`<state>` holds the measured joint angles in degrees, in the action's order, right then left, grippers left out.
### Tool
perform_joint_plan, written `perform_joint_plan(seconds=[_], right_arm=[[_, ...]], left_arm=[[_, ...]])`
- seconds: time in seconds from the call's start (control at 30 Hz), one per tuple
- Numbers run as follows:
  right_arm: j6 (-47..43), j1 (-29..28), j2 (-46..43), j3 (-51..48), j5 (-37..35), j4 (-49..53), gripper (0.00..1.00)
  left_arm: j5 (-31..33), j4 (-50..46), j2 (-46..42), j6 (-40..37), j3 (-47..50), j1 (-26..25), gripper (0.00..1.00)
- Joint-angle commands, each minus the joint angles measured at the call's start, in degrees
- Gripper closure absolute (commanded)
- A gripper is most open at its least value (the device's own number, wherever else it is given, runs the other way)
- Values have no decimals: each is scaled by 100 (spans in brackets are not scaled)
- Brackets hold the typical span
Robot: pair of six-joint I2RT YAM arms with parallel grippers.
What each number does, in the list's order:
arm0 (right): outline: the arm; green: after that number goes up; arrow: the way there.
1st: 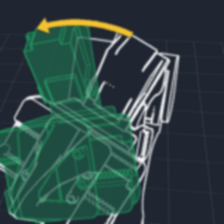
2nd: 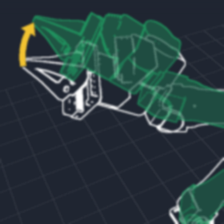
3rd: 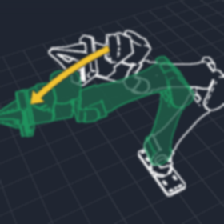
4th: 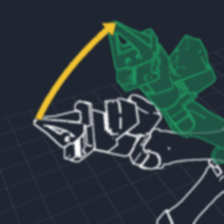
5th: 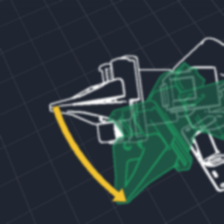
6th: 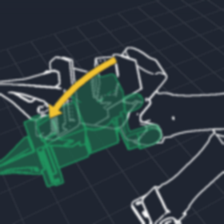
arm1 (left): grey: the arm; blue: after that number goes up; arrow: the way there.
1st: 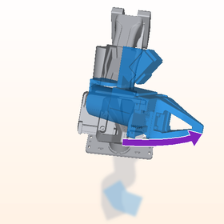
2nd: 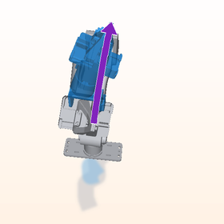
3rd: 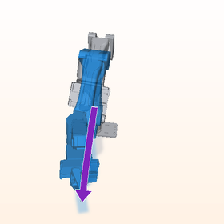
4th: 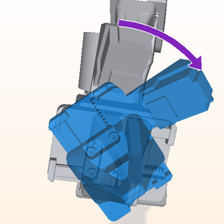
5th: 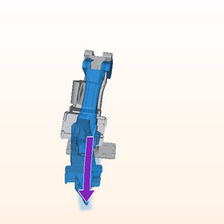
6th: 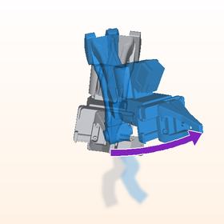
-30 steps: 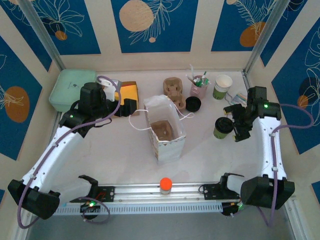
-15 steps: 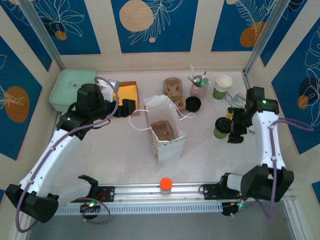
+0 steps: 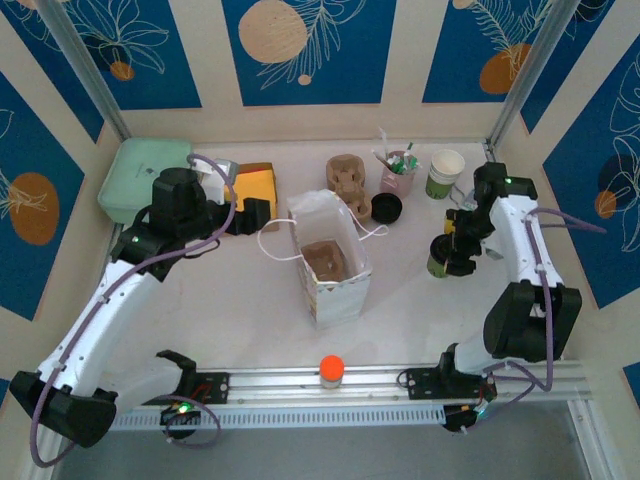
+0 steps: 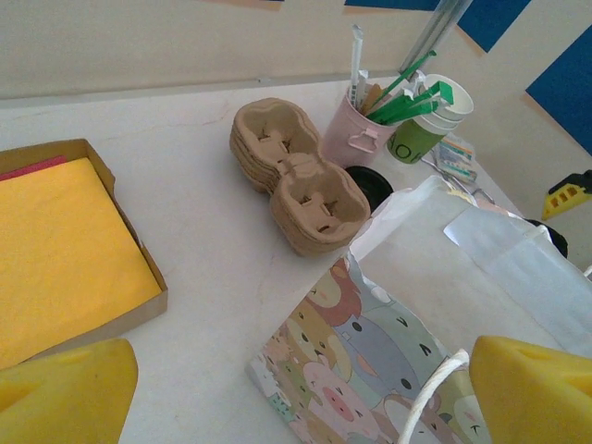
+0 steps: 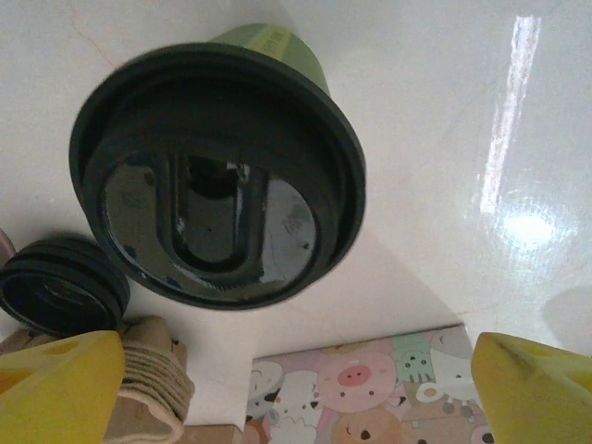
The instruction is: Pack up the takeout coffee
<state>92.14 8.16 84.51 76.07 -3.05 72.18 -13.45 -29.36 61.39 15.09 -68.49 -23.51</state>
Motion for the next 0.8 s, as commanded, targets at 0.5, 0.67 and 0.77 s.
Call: perform_joint_plan(seconds=[0.5,0.67,0.77], right_arm=[[67,-26,400,52,-258,-409,1],[71,-25,530,125,-257,-329,1],[111,-25,550,79,-231,-360,1]], left_arm=[[89,-25,-96,-77,92,-31,8],[110,-34,-135,-78,121,-32,8],[115,-39,-153,-81,126,-31,8]])
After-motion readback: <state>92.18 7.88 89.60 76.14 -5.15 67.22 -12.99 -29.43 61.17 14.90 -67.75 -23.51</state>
